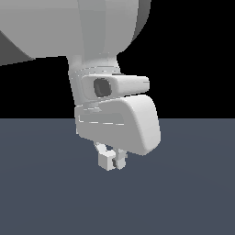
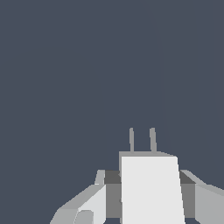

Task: Plug the charger into the wall socket.

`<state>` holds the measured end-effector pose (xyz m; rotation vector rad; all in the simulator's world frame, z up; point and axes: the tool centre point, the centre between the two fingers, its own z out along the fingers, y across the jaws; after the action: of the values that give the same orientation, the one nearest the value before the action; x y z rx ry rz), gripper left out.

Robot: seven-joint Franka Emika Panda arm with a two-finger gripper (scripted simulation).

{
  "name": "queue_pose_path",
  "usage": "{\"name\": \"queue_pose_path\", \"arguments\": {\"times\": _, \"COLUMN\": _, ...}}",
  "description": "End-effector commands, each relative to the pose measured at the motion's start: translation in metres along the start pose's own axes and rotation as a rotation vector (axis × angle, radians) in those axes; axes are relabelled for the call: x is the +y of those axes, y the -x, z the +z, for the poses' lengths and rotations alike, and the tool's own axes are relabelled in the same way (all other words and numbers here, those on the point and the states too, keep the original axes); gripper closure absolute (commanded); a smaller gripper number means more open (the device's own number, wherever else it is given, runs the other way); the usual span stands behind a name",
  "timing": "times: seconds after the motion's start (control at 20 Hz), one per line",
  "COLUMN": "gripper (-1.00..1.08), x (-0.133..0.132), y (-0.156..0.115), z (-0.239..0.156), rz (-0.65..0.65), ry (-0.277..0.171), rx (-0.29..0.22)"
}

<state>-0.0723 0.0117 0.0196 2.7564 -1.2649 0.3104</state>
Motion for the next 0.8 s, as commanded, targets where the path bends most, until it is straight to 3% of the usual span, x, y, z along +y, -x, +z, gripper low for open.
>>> {"name": "queue_pose_path", "arguments": {"times": 0.0, "gripper": 1.08, "x": -0.004, "y": -0.003, "z": -0.004, "rz": -0.043, "ry": -0.010, "rx": 0.001}}
{"name": "queue_pose_path", "arguments": {"times": 0.75, "gripper": 1.08, "x": -0.040, "y": -0.020, "z": -0.035, "rz": -0.433, "ry": -0.099, "rx": 0.006}}
